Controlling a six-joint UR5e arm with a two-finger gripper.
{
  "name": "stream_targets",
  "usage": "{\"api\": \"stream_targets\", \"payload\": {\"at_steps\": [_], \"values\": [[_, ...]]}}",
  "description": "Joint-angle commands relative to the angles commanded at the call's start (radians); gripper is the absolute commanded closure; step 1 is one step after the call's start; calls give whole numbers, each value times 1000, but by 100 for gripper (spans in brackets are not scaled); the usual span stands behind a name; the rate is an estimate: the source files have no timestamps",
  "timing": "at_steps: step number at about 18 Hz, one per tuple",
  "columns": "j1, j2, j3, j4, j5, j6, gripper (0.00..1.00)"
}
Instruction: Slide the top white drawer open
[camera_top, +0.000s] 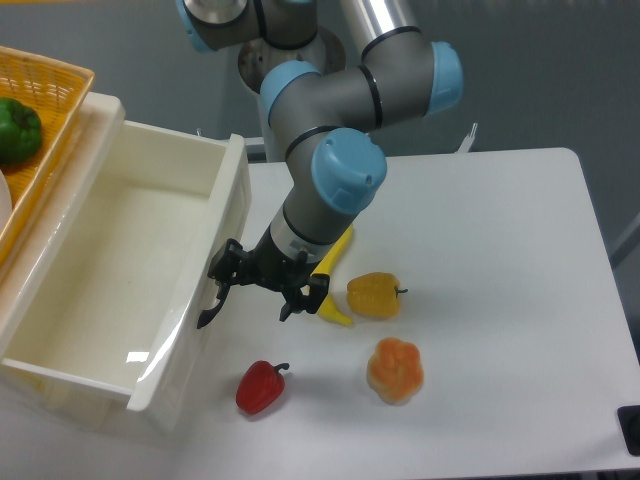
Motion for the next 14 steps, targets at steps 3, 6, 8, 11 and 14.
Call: {"api": "stream_targets", "payload": {"at_steps": [3,6,8,11,14], "values": [[5,2,23,24,3,-2,0],[25,0,26,63,20,3,0],[31,0,28,113,64,6,0],[29,-14,29,170,182,8,0],[38,-72,35,207,260,43,0]]}}
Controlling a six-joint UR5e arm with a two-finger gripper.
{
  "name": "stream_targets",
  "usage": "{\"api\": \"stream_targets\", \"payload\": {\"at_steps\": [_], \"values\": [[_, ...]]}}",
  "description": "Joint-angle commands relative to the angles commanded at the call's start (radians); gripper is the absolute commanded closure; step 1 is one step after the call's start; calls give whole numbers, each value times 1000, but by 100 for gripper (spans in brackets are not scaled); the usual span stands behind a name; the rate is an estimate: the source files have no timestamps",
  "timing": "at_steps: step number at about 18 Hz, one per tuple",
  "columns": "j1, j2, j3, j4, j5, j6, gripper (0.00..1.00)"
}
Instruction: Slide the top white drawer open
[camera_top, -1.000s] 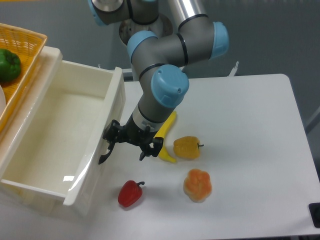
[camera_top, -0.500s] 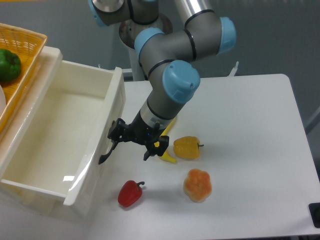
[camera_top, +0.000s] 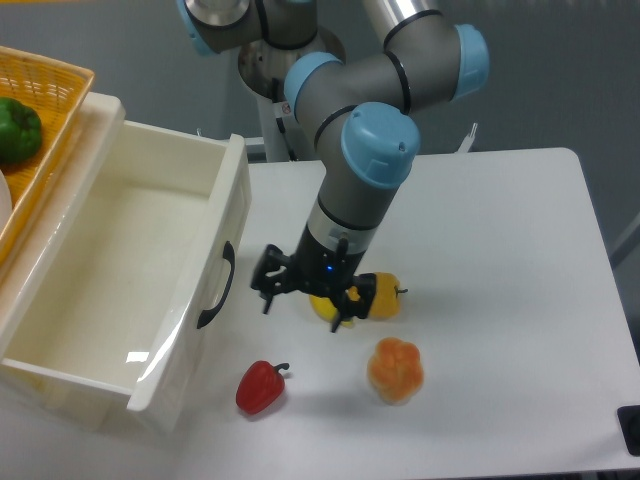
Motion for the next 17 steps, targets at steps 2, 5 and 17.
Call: {"api": "stream_targets", "payload": {"at_steps": [2,5,17], "values": [[11,-38,0,-3,83,109,0],[31,-63,8,-3,106,313,0],[130,-154,89,-24,243,758,0]]}}
